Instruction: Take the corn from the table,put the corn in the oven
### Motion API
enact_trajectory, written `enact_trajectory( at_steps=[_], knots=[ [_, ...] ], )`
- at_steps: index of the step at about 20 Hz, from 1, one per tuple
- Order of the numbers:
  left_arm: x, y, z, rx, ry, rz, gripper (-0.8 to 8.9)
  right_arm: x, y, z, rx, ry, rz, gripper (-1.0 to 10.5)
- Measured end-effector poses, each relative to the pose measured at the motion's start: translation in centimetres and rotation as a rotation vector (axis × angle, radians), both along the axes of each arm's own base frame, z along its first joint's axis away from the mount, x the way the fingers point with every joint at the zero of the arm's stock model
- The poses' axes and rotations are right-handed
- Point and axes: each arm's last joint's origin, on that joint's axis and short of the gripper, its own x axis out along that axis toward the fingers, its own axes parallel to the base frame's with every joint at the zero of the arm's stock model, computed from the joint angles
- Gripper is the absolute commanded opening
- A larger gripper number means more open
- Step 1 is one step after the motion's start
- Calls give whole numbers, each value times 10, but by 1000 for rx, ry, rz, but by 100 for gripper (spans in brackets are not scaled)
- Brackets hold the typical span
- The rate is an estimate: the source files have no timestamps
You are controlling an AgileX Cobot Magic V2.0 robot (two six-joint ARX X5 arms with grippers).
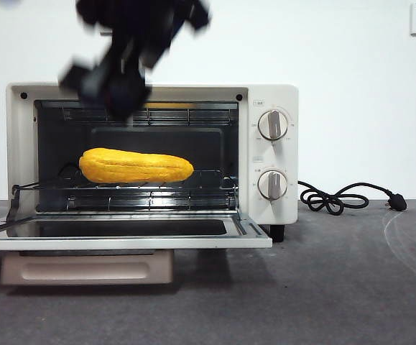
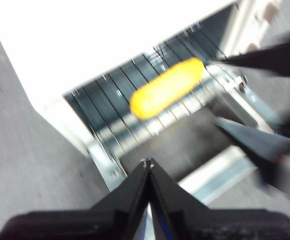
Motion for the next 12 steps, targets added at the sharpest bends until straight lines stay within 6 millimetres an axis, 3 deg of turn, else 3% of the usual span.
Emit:
enact_trajectory(
  at_steps=[2, 4, 6, 9, 12],
  knots=[
    [7, -1, 0, -6, -13, 10, -6, -19, -13, 22, 44, 17, 14, 354],
    [17, -4, -2, -11, -17, 2, -6, -38, -29, 38, 78, 58, 15, 182],
    [27, -7, -7, -40, 26, -52, -6, -51, -49, 50, 107, 114, -5, 90],
    [40, -9, -13, -111, 77, -135, -6, -58, -71, 62, 196, 216, -27, -12],
    [47, -5, -14, -195, 93, -196, -6, -59, -89, 74, 304, 306, -33, -15]
  ],
)
